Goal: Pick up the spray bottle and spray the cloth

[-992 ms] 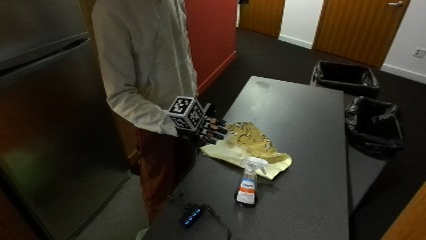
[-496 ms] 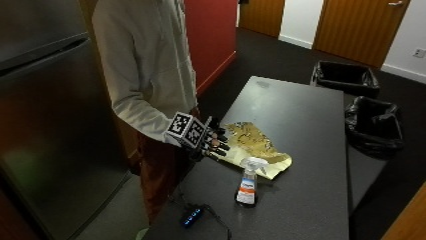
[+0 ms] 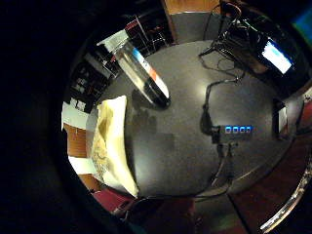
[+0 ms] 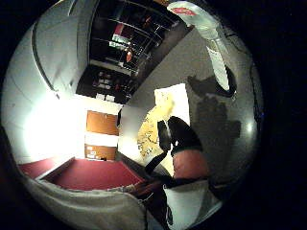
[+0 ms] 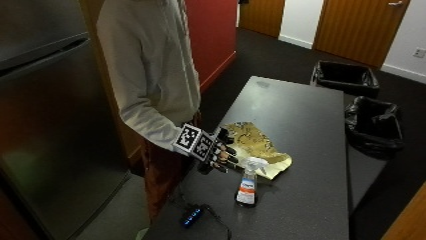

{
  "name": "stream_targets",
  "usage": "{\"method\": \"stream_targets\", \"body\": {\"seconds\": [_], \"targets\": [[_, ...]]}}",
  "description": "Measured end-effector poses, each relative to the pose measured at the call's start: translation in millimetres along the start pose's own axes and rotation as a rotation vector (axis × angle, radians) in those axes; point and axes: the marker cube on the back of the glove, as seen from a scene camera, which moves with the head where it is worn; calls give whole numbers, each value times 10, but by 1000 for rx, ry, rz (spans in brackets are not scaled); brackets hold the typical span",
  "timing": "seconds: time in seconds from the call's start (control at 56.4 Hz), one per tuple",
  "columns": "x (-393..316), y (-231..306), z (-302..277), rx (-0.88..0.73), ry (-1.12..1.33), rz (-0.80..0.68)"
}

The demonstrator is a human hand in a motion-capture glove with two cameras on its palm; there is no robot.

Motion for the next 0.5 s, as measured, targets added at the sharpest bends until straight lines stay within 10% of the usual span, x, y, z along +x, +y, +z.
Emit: {"method": "stream_targets", "body": {"seconds": [0.496], "targets": [[296, -481, 376, 37, -195, 165]]}}
